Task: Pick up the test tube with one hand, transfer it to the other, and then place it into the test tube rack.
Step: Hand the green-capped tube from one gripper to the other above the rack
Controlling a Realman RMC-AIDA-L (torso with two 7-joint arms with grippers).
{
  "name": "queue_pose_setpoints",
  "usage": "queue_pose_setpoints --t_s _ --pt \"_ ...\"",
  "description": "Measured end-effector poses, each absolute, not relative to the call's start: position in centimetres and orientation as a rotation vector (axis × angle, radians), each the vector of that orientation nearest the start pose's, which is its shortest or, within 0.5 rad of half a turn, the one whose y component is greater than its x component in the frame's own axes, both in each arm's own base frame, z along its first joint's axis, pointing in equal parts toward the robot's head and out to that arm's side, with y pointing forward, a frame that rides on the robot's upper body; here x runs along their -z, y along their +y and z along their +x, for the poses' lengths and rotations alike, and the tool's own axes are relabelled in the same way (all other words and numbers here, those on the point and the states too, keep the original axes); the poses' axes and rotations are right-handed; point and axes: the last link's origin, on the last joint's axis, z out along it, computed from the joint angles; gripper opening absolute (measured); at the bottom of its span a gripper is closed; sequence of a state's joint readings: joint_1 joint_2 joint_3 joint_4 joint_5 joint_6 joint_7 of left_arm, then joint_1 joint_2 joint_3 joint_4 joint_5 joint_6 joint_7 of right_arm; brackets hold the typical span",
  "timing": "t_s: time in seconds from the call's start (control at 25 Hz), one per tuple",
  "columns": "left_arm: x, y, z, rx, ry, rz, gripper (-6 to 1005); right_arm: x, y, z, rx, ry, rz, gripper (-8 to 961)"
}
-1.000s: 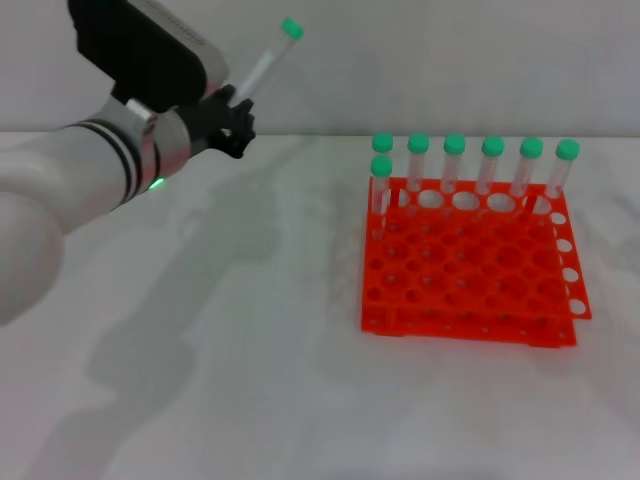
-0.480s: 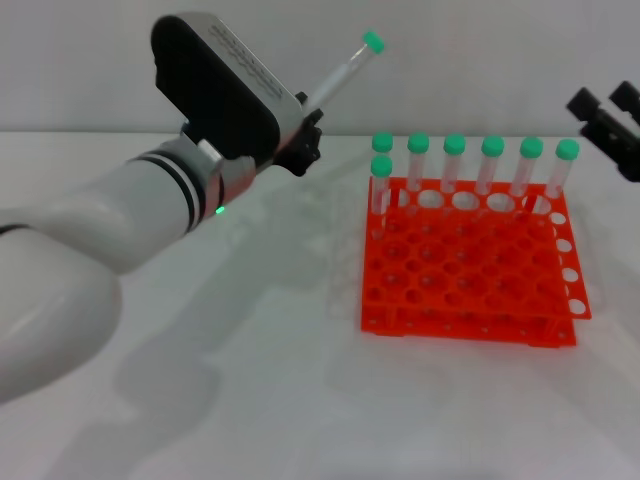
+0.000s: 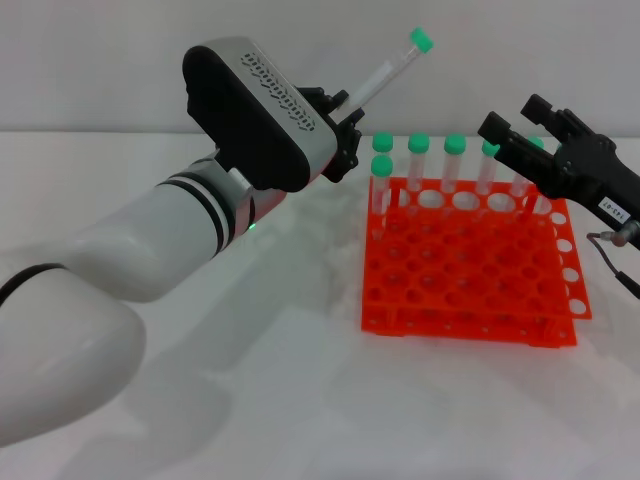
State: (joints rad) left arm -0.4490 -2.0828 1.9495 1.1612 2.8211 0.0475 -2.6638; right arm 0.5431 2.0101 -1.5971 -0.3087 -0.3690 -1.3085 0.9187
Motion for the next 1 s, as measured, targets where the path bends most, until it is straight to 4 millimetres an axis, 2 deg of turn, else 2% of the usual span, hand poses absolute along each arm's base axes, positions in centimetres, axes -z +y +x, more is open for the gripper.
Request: queue_pose_setpoints --t_s 0.2,0.56,1.0 --pt "6.7 39.1 -13.0 0.264 0.027 -2.123 179 0.4 36.9 22.3 -1.314 0.575 -2.076 877" --pt "8.7 37.5 -12.2 0.293 0.088 -2.175 179 0.9 37.4 21.5 -1.326 0.592 -2.085 876" --pt "9.0 36.9 -11.3 0.345 0.133 -2.171 179 2.0 37.6 20.3 -1.303 0.564 -2.156 876"
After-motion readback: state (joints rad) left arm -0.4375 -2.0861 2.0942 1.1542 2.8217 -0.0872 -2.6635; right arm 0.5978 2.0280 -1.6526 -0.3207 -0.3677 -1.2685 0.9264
